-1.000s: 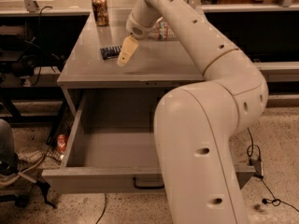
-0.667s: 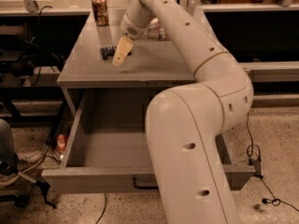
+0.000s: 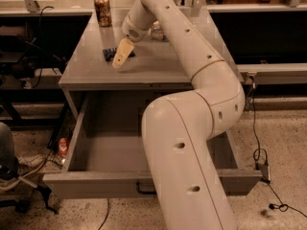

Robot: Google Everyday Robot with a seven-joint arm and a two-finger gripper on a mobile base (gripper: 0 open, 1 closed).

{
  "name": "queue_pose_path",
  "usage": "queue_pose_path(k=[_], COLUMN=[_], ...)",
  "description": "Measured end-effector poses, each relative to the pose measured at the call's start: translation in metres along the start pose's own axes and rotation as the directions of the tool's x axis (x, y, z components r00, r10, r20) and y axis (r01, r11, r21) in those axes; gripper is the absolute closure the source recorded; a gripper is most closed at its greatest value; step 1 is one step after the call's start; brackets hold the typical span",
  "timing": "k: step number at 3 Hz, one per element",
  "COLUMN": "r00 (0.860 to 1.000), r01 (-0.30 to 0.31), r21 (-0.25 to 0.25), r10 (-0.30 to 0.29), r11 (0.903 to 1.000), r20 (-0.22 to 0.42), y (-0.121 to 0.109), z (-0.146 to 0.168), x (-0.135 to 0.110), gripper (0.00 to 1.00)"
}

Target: Place rxbar blueberry into top drawer

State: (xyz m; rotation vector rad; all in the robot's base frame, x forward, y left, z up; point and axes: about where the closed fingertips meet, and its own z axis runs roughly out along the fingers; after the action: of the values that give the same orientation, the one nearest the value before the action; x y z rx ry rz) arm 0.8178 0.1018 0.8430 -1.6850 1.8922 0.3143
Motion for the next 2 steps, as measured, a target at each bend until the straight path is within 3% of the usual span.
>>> queue_pose_path(k=[1, 2], r00=[1.0, 0.999], r01=[-0.017, -0.037], r21=[-0.022, -0.044], r10=[0.017, 0.037], r11=[0.9996, 0.9983], r20=[0.001, -0.008], y=[0.0011, 0.0034], z=[0.0092, 0.0182], x=[0.0029, 0.0077], gripper=[0.0, 0.16])
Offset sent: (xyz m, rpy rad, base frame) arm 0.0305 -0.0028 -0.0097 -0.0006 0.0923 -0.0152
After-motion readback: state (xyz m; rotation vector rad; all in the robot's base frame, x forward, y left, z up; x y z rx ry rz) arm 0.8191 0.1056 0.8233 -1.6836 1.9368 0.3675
